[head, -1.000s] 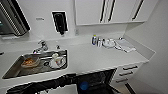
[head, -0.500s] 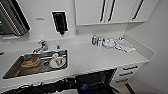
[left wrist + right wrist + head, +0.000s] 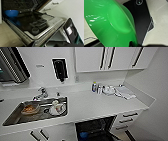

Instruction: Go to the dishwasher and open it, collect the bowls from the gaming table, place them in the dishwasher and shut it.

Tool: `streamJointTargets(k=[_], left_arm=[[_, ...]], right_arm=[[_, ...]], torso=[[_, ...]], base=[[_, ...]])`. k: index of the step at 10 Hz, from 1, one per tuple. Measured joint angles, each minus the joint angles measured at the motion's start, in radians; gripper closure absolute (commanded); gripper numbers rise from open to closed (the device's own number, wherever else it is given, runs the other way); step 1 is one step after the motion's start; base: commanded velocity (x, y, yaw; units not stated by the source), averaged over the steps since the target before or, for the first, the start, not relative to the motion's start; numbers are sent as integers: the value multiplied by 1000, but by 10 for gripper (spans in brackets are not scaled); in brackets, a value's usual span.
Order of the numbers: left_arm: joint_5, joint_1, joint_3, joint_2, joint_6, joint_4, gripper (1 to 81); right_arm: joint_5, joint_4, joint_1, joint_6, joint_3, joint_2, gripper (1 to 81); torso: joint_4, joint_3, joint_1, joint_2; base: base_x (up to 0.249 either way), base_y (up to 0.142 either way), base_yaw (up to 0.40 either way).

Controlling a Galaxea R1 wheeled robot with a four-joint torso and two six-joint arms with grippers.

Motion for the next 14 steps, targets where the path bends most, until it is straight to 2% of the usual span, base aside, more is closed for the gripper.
streamJointTargets(k=[3,4,6,10,14], left_arm=[[-26,114,10,-74,44,1,10],[-34,154,-8,-80,50,0,10],[-76,228,-113,-77,68,3,10],[-155,351,-302,35,79,52,10],[-216,459,-485,130,82,101,10]], right_arm=[[-1,1,11,0,67,-45,811],[0,1,23,0,106,-67,811],[-1,6,50,0,200,-127,811],[-1,20,116,9,360,-234,811],[-4,26,166,38,436,-299,811]], torso=[[0,0,0,0],[0,0,0,0],[0,0,0,0],[0,0,0,0],[0,0,0,0]], base=[[0,0,0],[0,0,0],[0,0,0],[0,0,0],[0,0,0]])
